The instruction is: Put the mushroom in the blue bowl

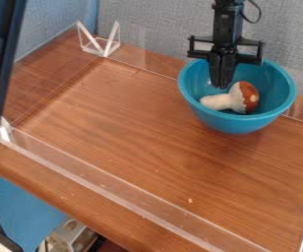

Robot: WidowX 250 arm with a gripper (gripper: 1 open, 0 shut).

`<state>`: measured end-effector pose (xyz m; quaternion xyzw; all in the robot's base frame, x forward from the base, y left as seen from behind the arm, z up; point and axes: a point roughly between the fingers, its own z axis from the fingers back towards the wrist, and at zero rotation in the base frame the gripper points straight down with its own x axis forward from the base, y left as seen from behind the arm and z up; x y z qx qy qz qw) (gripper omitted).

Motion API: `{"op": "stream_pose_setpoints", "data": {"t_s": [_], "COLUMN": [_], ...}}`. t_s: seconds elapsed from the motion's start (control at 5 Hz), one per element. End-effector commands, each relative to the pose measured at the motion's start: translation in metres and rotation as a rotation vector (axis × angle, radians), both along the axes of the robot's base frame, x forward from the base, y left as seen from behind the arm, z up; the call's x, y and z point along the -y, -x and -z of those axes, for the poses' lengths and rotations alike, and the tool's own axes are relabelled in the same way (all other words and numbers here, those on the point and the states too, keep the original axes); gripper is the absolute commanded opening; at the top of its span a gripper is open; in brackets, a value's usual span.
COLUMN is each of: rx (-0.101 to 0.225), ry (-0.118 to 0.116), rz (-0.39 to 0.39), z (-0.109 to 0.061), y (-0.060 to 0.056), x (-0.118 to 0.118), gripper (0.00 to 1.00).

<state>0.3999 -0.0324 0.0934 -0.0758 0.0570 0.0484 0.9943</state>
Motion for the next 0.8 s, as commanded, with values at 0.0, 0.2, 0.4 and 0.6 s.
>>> {"op": "stream_pose_setpoints", "data": {"t_s": [0.0, 0.2, 0.4, 0.6], "rx": [0.105, 0.114, 0.123, 0.131], "ry": [0.008, 0.01, 0.012, 0.012], "rz": [-0.029, -0.04, -0.051, -0.069], "z": [-0.043, -0.048, -0.052, -0.055], "y": [-0.001, 0.0, 0.001, 0.002], "x": [-0.007, -0.008, -0.009, -0.011], "gripper": [0.0, 0.0, 0.0, 0.0]}}
